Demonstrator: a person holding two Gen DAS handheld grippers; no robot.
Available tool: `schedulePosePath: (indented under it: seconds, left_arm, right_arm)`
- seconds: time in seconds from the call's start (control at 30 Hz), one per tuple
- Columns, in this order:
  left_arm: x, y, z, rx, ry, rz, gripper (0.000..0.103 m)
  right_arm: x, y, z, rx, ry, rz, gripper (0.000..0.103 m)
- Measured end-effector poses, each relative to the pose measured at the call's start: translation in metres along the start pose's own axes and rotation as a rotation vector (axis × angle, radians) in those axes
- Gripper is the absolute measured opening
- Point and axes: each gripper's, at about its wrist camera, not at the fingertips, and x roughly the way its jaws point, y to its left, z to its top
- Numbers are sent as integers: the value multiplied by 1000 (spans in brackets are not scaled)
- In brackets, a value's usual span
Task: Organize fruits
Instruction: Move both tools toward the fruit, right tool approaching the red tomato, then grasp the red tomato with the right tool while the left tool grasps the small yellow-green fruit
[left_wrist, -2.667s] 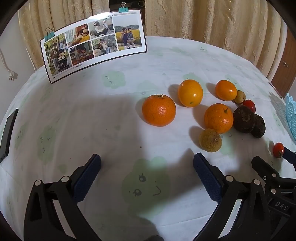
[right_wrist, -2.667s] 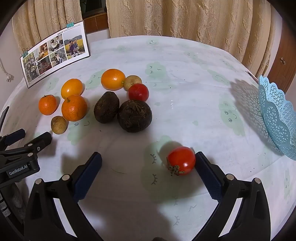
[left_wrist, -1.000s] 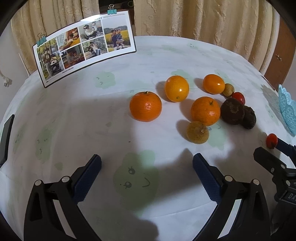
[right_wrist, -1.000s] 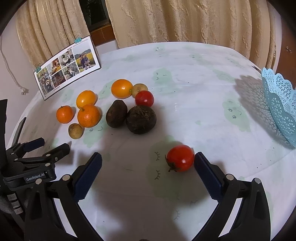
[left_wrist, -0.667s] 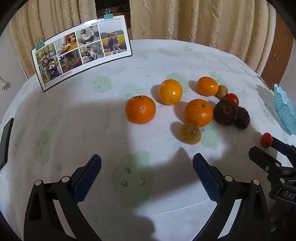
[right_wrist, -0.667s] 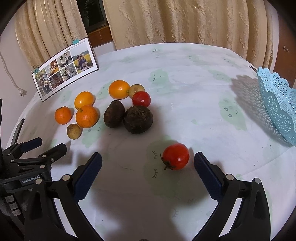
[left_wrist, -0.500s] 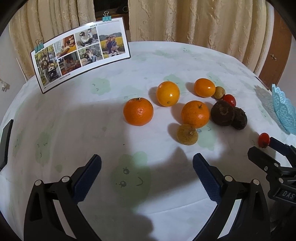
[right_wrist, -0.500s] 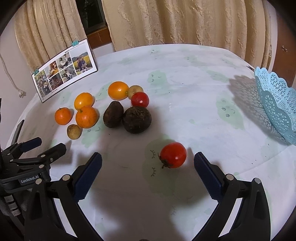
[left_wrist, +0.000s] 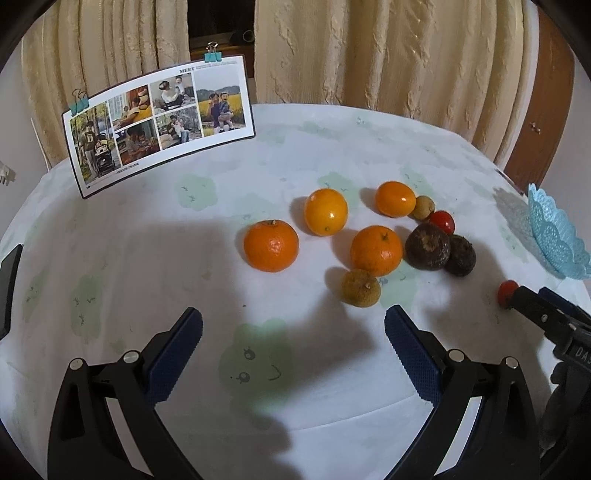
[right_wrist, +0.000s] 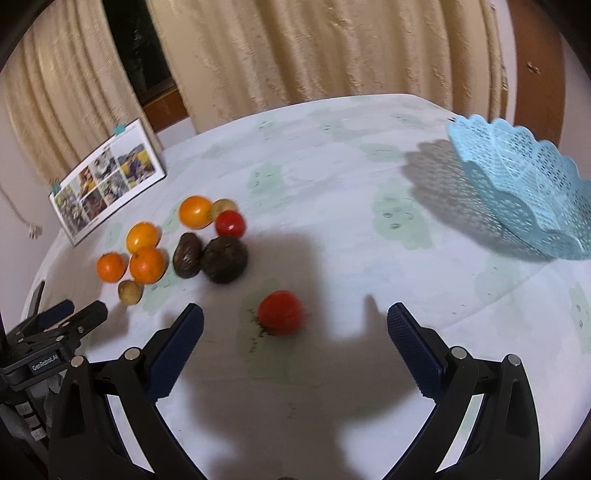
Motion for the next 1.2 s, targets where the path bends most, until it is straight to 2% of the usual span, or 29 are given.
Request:
schedulePosePath:
  seconds: [0.27, 0.5, 0.73, 0.83, 0.93, 1.0, 1.2]
  left_arm:
    - [-2, 6, 2, -15, -11, 9, 98]
    - [-1, 12, 5, -26, -15, 16, 98]
    - [2, 10, 5, -12, -9, 17, 98]
    - [5, 5, 4, -2, 6, 0, 98]
    - [9, 0, 4, 15, 25, -17, 98]
    - [12, -5, 4, 30, 33, -26, 95]
    - [27, -21, 7, 77, 77, -70, 70]
  right_arm:
    - [-4, -4, 3, 4, -16, -3, 99]
    - [16, 16, 5, -81, 46, -7, 56]
    - [22, 20, 3, -108, 58, -51, 36]
    - [21, 16, 4, -93, 54, -38, 30]
    - [18, 15, 5, -87, 44, -30, 29]
    - [16, 14, 5, -85, 37, -22, 29]
    - [10, 8, 4, -68, 22, -5, 29]
